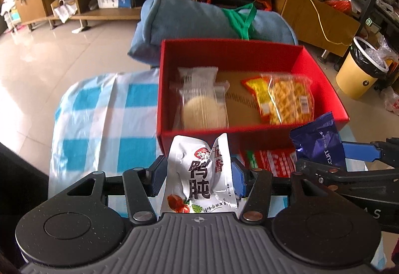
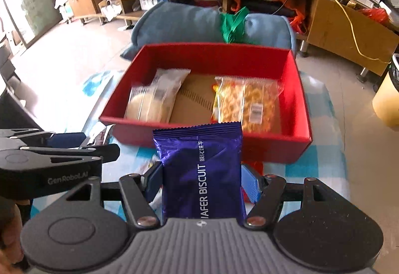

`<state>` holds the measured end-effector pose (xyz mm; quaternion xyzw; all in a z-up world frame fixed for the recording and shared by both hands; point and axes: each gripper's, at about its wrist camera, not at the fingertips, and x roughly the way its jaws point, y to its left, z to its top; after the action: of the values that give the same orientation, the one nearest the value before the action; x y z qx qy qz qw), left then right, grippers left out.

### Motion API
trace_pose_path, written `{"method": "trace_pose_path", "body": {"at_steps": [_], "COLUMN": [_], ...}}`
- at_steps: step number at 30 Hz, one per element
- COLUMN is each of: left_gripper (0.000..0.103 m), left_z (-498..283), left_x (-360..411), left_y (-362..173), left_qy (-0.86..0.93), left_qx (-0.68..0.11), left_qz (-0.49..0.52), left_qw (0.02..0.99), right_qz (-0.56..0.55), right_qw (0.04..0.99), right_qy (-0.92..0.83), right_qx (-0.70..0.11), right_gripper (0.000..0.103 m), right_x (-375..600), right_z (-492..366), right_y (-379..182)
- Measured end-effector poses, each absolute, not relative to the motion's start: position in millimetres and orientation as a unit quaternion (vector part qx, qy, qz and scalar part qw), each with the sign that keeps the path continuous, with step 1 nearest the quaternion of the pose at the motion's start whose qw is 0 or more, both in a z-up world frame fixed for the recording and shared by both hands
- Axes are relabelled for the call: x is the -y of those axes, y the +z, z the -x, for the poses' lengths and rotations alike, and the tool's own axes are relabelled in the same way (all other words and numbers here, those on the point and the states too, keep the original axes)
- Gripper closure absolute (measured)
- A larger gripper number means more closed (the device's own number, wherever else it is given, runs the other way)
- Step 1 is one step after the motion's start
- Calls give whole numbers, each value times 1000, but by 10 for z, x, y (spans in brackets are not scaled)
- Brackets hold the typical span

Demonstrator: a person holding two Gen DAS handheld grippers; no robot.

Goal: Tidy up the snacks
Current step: 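Carry both packs over the red box and lower them inside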

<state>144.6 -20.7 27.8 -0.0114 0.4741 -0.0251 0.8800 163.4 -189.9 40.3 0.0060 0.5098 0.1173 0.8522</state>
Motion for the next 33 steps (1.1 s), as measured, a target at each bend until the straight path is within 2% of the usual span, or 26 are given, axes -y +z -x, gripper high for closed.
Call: {"method": "trace_pose_path", "body": {"at_steps": [13, 33], "left_gripper": [42, 41], "left_z": [-1926, -2448], "left_x": [329, 440], "left_y": [322, 59], "left_qy": [-20, 3], "left_qx": [-458, -457], "left_qz": [-5, -27], "left_qw": [889, 889], "right_qz": [-23, -28], "right_qw": [869, 862], "right_qy": [90, 59], "right_qx": [-486, -502], "right_gripper": [39, 39], "right_x": [1977, 2026], "right_z": [-2153, -2787], "right_y": [479, 24]}}
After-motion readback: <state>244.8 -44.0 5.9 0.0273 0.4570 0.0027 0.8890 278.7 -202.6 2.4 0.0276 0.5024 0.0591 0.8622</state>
